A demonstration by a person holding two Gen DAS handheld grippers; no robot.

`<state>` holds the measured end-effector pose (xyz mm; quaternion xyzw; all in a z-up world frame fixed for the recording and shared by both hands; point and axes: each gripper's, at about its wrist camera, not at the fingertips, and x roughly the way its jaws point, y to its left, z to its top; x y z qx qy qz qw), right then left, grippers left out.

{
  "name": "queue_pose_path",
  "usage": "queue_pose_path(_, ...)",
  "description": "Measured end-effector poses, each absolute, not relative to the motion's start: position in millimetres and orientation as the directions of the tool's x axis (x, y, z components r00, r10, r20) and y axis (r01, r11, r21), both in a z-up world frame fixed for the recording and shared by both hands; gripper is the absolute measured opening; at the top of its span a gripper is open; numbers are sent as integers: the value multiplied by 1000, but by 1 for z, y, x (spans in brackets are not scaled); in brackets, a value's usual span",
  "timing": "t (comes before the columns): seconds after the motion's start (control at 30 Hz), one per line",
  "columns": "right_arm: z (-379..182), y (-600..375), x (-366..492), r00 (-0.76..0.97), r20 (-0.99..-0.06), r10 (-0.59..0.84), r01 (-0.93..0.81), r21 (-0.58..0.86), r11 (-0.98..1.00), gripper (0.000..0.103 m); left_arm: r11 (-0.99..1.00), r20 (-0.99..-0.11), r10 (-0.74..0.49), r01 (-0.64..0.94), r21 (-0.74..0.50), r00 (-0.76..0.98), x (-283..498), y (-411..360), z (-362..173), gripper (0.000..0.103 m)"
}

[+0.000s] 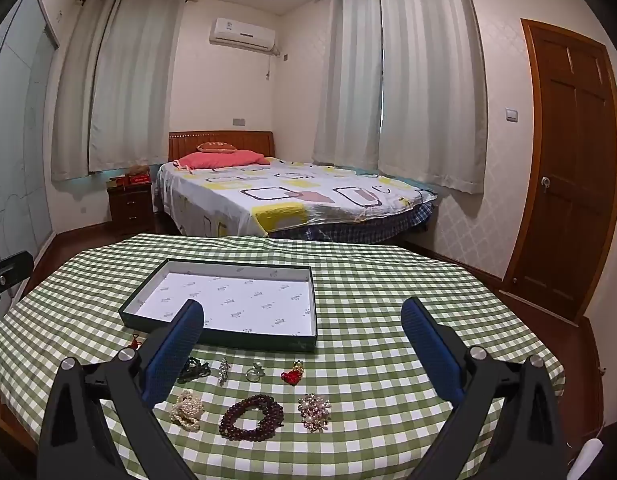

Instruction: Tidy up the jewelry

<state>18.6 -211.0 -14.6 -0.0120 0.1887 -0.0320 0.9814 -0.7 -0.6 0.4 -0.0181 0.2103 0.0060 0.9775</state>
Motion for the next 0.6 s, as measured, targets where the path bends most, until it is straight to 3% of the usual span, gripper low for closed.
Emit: queue_pose_path(0.6, 6, -213, 6, 936, -347, -63, 56, -29, 998, 97, 999, -403, 6, -21, -32, 915, -9, -2, 11, 99)
